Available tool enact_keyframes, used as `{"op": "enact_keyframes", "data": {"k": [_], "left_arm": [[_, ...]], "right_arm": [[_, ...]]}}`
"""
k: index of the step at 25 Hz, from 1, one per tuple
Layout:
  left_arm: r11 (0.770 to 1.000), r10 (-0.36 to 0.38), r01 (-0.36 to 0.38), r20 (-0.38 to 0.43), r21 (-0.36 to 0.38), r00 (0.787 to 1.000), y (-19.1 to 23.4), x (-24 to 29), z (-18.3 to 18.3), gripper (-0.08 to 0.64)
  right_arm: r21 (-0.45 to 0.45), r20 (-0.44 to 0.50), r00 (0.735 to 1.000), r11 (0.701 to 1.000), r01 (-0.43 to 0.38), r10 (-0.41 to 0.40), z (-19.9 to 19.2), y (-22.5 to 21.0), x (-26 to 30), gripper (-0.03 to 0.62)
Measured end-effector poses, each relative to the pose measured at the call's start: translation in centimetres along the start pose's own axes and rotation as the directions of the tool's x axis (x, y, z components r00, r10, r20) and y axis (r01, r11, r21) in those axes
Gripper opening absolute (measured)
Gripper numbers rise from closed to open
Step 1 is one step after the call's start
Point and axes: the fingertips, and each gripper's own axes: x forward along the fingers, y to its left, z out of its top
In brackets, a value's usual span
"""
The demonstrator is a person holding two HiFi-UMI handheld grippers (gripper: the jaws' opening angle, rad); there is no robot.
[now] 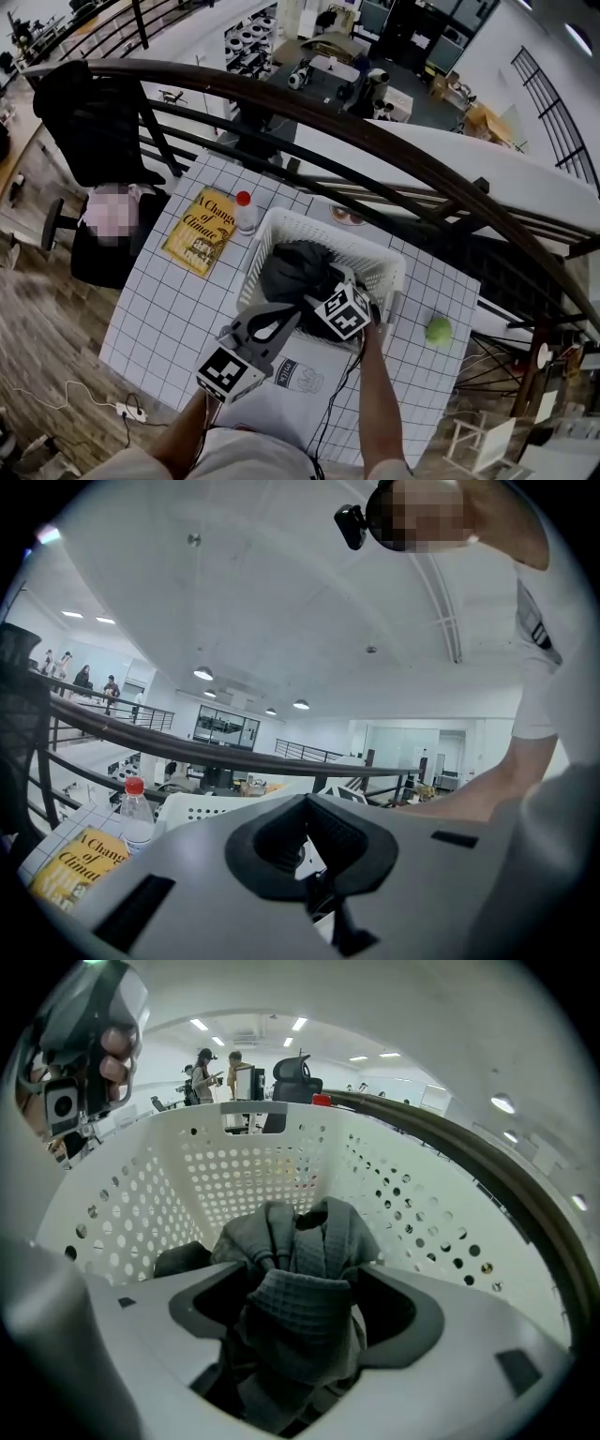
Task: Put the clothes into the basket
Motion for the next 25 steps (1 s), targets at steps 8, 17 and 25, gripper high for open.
{"op": "enact_keyframes", "data": {"k": [8,17,25], "left_arm": [[1.0,0.0,-0.001,0.038,0.023,0.999,-0.8,-1.1,1.7,0.005],[0.999,0.003,-0.006,0.071,0.047,0.998,-2.9,-4.8,3.6,0.005],[0.999,-0.002,0.0,0.054,0.033,0.999,-5.9,-8.9,2.2,0.005]], "right_arm": [[0.053,0.136,0.981,0.989,0.135,-0.141,3.1,-2.3,-5.9,0.365],[0.186,0.36,0.871,0.941,0.284,-0.334,5.0,1.4,-14.9,0.221],[0.469,0.461,0.74,0.843,0.265,-0.49,2.8,9.0,-22.0,0.034]]}}
